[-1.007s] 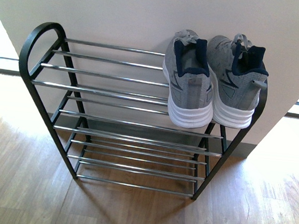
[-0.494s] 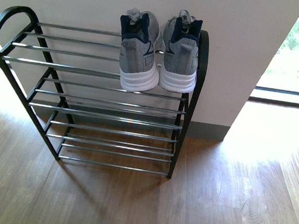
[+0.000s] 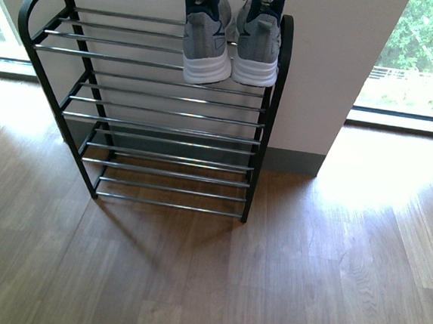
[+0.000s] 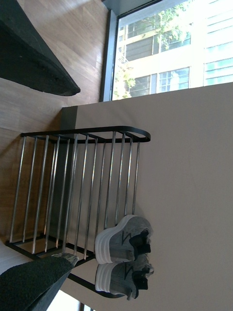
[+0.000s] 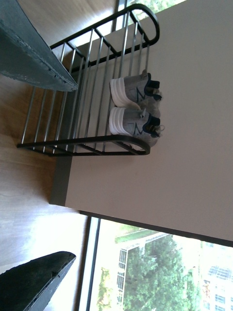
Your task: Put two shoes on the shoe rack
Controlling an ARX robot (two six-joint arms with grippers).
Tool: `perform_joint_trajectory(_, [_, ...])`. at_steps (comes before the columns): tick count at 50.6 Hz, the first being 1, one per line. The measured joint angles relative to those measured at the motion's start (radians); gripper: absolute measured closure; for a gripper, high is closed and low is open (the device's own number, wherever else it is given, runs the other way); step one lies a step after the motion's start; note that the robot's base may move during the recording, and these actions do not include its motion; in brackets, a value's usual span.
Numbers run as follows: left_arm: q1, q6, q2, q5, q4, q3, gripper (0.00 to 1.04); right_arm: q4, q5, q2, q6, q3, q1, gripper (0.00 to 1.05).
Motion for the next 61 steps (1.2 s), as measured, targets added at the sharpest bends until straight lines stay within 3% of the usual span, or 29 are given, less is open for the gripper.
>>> perform_joint_trajectory(61, [0.0,0.0,0.0,0.0,0.0,0.0,0.09,-0.001,0.0,0.0,0.0,0.0,0.0,0.09])
